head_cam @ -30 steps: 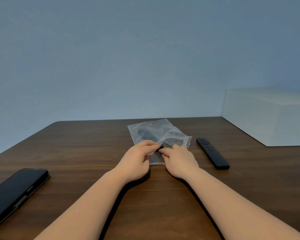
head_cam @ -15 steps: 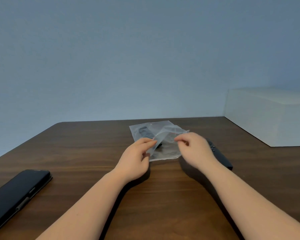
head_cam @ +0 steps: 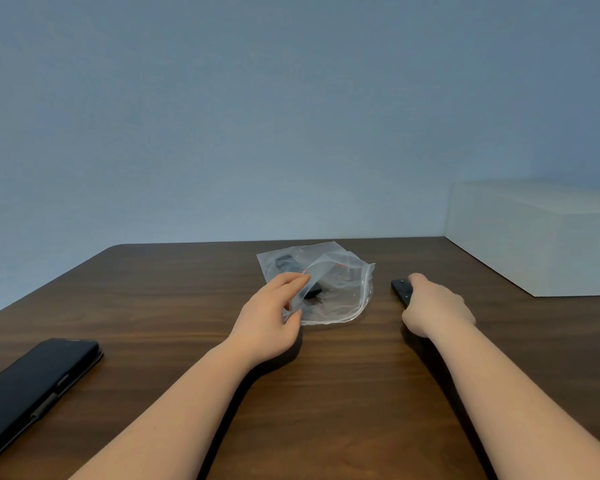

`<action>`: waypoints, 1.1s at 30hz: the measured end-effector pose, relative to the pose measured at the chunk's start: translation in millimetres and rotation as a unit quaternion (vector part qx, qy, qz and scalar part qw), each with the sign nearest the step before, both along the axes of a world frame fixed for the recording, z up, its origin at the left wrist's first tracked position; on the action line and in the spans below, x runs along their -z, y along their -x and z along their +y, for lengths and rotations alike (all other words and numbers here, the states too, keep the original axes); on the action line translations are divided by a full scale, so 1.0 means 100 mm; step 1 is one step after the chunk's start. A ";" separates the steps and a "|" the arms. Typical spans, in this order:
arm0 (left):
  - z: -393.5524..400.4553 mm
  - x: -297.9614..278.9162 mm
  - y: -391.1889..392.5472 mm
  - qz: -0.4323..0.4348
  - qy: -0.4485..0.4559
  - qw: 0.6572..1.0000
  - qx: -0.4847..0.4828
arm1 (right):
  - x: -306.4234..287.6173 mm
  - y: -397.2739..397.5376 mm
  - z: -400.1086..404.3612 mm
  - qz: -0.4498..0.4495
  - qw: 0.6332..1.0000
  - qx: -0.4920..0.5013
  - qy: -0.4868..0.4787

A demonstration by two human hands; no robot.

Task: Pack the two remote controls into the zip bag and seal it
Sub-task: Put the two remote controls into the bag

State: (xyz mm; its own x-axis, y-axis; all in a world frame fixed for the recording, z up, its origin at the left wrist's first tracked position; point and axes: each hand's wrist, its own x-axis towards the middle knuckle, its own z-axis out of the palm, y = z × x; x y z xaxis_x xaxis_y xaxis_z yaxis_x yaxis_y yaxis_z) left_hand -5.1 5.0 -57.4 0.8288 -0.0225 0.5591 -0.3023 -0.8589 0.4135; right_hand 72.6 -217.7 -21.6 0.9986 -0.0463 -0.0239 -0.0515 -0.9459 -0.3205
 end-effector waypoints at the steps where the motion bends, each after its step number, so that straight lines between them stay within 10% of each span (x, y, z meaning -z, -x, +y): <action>1: 0.00 0.00 0.00 0.003 0.000 1.000 0.000 | 0.00 0.01 0.01 -0.008 1.000 -0.002 -0.014; 5: -0.01 0.00 0.00 0.010 -0.001 1.000 -0.003 | -0.03 0.02 0.02 -0.084 0.987 -0.040 -0.128; 10: -0.02 0.01 -0.01 0.021 0.000 1.000 -0.014 | -0.32 0.28 0.11 -0.189 0.877 -0.196 -0.396; 20: -0.04 -0.01 0.01 0.037 -0.001 0.999 -0.009 | -0.36 0.54 0.26 -0.102 0.942 -0.304 -0.096; 33: -0.07 -0.03 0.01 0.033 0.016 0.999 0.028 | -0.14 0.42 0.37 -0.138 0.956 -0.257 -0.019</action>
State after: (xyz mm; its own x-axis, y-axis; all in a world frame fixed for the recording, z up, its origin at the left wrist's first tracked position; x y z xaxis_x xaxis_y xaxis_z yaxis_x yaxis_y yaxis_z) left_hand -5.6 -1.7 -54.8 0.8616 -0.0532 0.5047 -0.3213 -0.8270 0.4614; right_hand 30.6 -180.8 -7.7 0.8582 0.4477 0.2509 0.5078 -0.8116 -0.2889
